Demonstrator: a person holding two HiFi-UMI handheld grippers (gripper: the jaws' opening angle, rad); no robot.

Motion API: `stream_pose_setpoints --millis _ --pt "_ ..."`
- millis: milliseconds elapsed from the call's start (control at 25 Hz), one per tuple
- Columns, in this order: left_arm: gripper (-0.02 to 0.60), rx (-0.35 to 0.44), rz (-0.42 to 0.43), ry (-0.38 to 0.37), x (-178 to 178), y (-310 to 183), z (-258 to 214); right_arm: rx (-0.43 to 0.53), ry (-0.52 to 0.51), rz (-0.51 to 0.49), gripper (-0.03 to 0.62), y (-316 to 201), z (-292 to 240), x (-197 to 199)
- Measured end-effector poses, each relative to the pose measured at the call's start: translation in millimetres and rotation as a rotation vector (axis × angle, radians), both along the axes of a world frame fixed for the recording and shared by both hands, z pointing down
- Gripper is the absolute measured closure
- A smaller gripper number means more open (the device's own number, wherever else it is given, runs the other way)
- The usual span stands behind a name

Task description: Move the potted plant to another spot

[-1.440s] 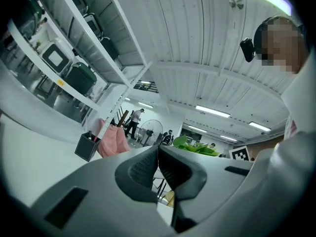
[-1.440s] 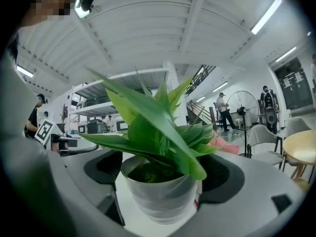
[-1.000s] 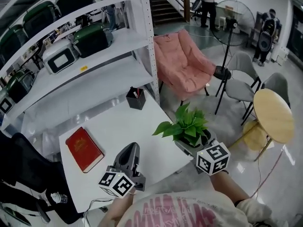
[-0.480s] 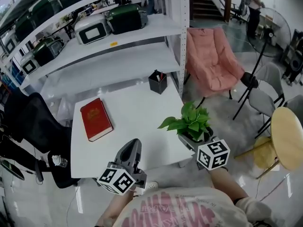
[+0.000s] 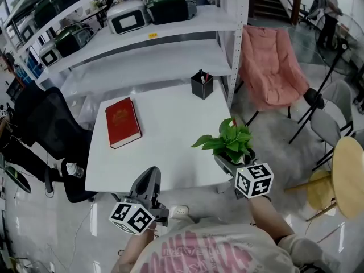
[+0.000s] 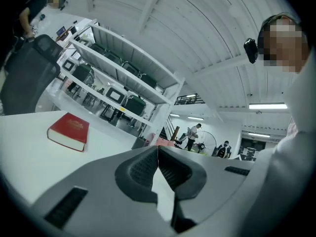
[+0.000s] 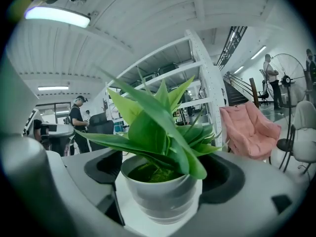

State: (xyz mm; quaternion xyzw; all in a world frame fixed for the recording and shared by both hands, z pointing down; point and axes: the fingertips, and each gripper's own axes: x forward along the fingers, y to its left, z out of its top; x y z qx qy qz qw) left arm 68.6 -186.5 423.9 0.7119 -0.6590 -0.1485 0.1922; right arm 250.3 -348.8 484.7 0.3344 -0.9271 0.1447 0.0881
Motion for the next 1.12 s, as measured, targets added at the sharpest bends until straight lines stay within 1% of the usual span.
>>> stream_pose_setpoints --millis 200,360,480,760,1120 --pt "0.557 -0.004 -0.07 0.028 -10.5 10.8 10.6 -0.031 0.012 -0.027 0.091 -8.0 21.5 -9.5" --pt "0.557 -0.017 -0.109 0.027 -13.4 15.5 17.6 -0.048 0.035 -0.046 0.091 -15.6 37.1 -14.5" --pt "0.557 -0.032 -0.13 0.029 -16.6 24.2 25.9 -0.061 0.052 -0.061 0.091 -11.9 49.7 -18.7" --pt "0.557 -0.024 -0.15 0.032 -26.4 19.9 29.2 -0.072 0.08 -0.09 0.09 -13.8 64.7 -28.7" --pt "0.557 -0.031 -0.138 0.026 -22.2 6.4 30.2 -0.079 0.089 -0.115 0.089 -17.7 72.6 -30.0"
